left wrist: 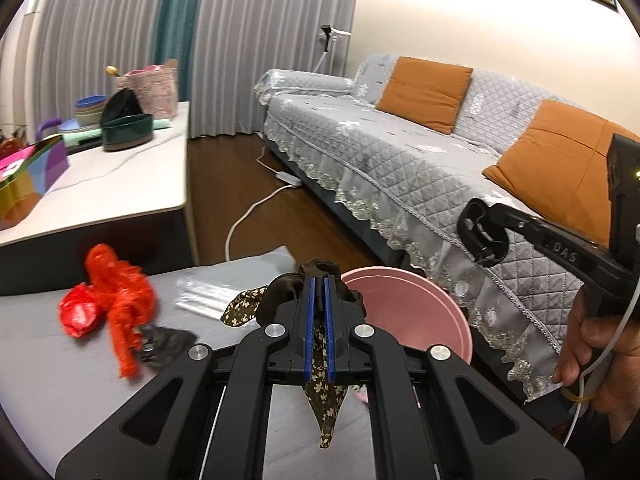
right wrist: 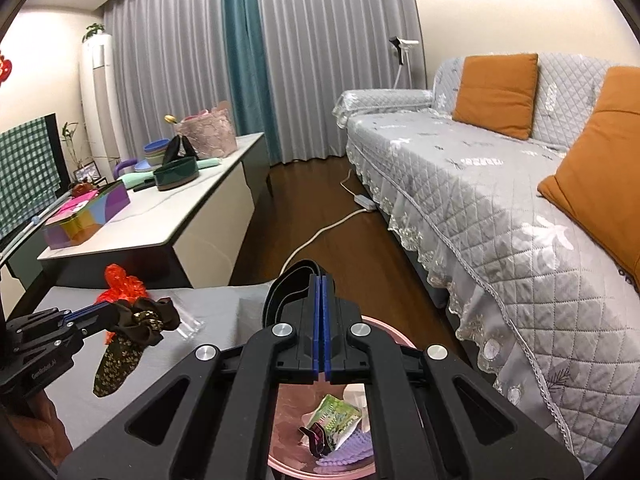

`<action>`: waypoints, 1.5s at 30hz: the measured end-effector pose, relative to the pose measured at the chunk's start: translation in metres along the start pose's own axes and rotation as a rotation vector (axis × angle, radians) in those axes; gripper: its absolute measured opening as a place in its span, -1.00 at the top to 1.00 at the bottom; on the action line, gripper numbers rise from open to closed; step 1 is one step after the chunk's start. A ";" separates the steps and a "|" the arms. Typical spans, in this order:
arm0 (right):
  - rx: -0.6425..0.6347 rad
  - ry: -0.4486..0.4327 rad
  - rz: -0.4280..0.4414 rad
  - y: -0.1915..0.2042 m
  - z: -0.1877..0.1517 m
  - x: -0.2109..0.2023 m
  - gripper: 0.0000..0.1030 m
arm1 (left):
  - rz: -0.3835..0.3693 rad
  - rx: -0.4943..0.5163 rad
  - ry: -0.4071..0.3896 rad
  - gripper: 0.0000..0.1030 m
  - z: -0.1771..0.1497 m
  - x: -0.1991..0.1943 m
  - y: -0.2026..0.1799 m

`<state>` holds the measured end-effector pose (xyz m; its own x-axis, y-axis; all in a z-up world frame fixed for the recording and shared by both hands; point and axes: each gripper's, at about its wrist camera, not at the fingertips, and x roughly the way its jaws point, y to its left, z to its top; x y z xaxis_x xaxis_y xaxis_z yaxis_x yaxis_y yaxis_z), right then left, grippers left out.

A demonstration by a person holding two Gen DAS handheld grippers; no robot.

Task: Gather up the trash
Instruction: 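Open right tool dropping black band while left tool releases floral cloth into bin, then move right tool to clear plastic straw packet while left tool approaches red bag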

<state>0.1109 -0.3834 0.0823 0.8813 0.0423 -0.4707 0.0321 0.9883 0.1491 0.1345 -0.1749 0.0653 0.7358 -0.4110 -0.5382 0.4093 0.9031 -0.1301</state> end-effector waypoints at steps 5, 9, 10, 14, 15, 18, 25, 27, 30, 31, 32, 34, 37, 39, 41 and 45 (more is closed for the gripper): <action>0.011 0.024 -0.010 -0.008 -0.003 0.011 0.97 | -0.034 0.019 0.018 0.91 0.004 0.020 -0.013; 0.027 0.035 -0.021 -0.015 -0.004 0.017 0.97 | -0.062 0.023 0.038 0.91 0.003 0.038 -0.022; 0.030 0.042 -0.024 -0.018 -0.005 0.020 0.97 | -0.069 0.025 0.045 0.91 0.003 0.043 -0.025; 0.039 0.055 -0.035 -0.025 -0.008 0.027 0.97 | -0.095 0.037 0.063 0.91 -0.001 0.058 -0.034; 0.040 0.058 -0.039 -0.026 -0.008 0.029 0.97 | -0.103 0.039 0.068 0.91 -0.002 0.063 -0.037; 0.045 0.065 -0.047 -0.029 -0.010 0.033 0.94 | -0.126 0.039 0.090 0.90 -0.003 0.072 -0.039; 0.098 0.082 -0.120 -0.042 -0.010 0.039 -0.18 | -0.095 0.017 0.120 0.49 -0.013 0.074 -0.028; 0.099 0.091 -0.122 -0.040 -0.011 0.040 -0.39 | -0.079 0.005 0.114 0.49 -0.013 0.069 -0.022; 0.087 0.091 -0.108 -0.030 -0.010 0.039 -0.66 | -0.058 -0.012 0.088 0.49 -0.011 0.053 -0.010; 0.081 0.089 -0.104 -0.027 -0.010 0.039 -0.69 | -0.049 -0.015 0.081 0.49 -0.011 0.048 -0.006; 0.073 0.083 -0.098 -0.023 -0.009 0.038 -0.70 | -0.041 -0.017 0.074 0.49 -0.011 0.042 -0.002; 0.049 0.061 -0.084 -0.013 -0.008 0.033 -0.75 | -0.019 -0.020 0.059 0.48 -0.012 0.027 0.008; 0.021 0.034 -0.070 0.001 -0.007 0.026 -0.76 | 0.011 -0.030 0.037 0.34 -0.012 0.008 0.022; 0.015 0.022 -0.054 0.010 -0.008 0.022 -0.76 | 0.032 -0.034 0.025 0.31 -0.012 -0.004 0.032; 0.007 0.013 -0.044 0.019 -0.008 0.019 -0.77 | 0.052 -0.036 0.016 0.30 -0.013 -0.015 0.041; -0.028 -0.001 -0.034 0.041 -0.010 0.016 -0.81 | 0.096 -0.057 -0.003 0.10 -0.019 -0.036 0.061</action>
<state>0.1216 -0.3411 0.0720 0.8805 0.0085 -0.4740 0.0488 0.9929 0.1086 0.1229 -0.1026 0.0613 0.7718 -0.3222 -0.5481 0.3055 0.9440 -0.1248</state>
